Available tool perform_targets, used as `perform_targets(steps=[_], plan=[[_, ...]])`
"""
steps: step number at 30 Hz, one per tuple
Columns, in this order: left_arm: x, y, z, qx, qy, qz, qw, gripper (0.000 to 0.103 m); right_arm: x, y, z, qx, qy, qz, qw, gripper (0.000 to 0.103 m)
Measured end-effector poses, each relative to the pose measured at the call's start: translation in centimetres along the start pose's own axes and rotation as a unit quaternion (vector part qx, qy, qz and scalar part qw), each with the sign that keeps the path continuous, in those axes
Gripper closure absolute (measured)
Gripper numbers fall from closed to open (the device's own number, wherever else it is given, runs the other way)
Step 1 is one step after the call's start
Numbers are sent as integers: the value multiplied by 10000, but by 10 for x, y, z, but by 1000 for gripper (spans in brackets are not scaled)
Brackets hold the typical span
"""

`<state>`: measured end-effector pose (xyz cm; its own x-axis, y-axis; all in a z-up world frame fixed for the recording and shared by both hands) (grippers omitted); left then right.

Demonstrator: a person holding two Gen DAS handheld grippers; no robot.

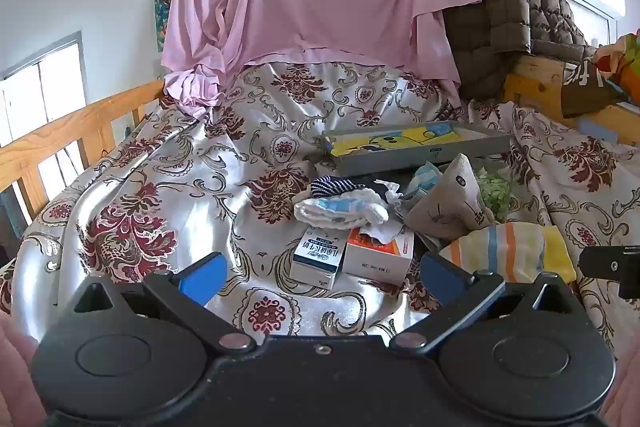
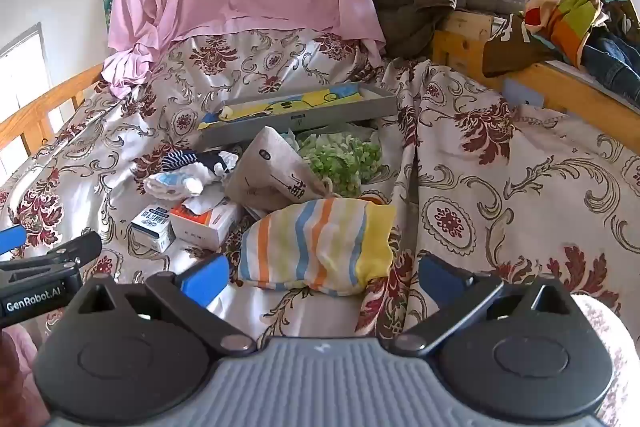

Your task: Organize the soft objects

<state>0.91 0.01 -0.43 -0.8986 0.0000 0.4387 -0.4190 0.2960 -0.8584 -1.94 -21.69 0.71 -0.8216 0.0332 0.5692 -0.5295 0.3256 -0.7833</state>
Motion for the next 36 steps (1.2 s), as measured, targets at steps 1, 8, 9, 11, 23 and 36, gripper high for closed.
perform_targets(steps=[1,8,9,11,23,36], plan=[[0,0,0,-2,-1,3,10000,1,0,0,0,21,10,19,10000,0],[0,0,0,-31,-21,21,10000,1,0,1,0,0,-3,2,10000,0],[0,0,0,-25,-22,16,10000,1,0,1,-1,2,-3,-1,10000,0],[0,0,0,-26,-28,8,10000,1,0,1,-1,-1,-7,-7,10000,0],[0,1,-3,13,-16,-36,10000,1,0,-1,-1,-7,-7,-29,10000,0],[-1,4,-4,21,-18,-48,10000,1,-2,-1,-1,-5,-1,-45,10000,0]])
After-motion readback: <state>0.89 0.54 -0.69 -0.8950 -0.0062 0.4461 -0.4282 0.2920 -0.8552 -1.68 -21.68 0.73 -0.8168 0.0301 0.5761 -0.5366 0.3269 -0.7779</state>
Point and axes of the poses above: each gripper's, at about its wrist camera, not at the fingertips, and x roughly against the way its jaws point, z to its right, y to its underside, the point moved 1 cm from there along -x, roughly the way its jaws point, and after that the axes turned 14 degrees about -x, right-handed, at the moved point
